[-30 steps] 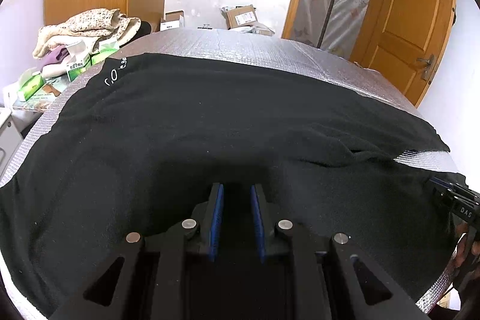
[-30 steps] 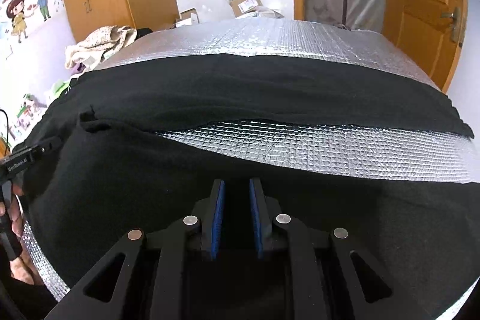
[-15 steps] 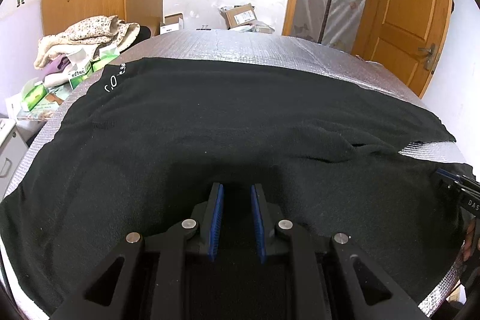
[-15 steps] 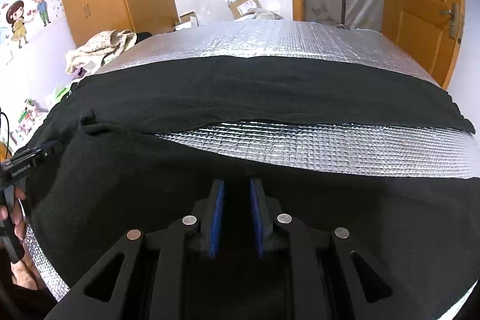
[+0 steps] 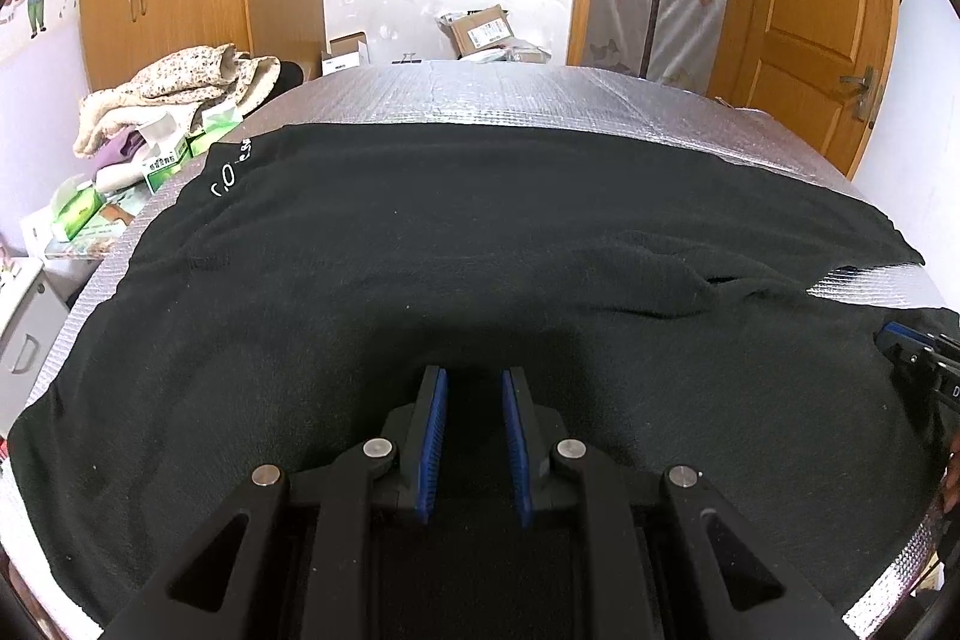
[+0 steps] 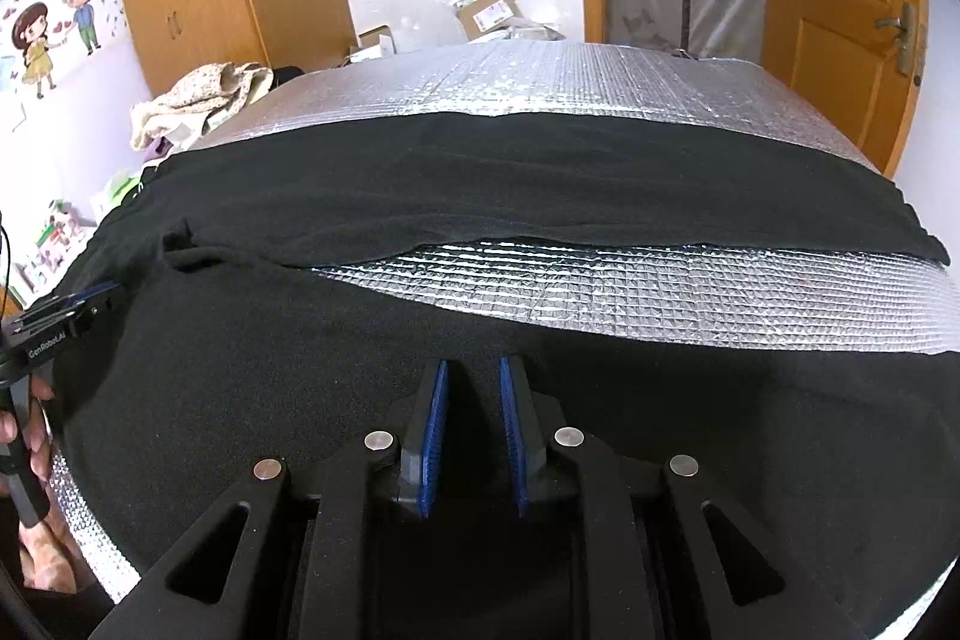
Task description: Fold clothes
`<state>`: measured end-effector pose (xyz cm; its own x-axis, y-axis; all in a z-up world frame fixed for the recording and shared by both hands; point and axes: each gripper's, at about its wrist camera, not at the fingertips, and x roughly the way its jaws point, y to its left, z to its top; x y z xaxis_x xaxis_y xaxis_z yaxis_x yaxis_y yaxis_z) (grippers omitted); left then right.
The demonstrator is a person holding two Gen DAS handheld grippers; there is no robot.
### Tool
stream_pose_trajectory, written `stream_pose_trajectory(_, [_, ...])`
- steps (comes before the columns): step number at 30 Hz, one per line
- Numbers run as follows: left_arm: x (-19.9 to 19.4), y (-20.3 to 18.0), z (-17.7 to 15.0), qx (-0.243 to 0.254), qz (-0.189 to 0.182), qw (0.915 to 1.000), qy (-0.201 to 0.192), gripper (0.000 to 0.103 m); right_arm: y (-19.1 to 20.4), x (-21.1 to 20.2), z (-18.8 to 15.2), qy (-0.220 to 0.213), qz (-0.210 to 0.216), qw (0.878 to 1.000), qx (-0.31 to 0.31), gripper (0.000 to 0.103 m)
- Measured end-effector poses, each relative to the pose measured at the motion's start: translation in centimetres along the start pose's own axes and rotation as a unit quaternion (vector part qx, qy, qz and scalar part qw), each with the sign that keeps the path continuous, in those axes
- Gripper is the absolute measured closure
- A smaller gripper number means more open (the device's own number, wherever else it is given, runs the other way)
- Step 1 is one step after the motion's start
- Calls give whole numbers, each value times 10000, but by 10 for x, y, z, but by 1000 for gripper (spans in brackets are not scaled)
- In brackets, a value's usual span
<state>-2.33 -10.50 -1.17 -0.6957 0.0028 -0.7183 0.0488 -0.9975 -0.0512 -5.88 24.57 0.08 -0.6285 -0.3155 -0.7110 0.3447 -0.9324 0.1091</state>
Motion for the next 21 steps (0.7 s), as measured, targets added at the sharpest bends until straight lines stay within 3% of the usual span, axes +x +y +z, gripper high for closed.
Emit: stream_pose_trajectory(21, [0, 8, 0, -200, -168, 9997, -20, 84, 0, -1, -1, -26, 5, 10000, 33, 83])
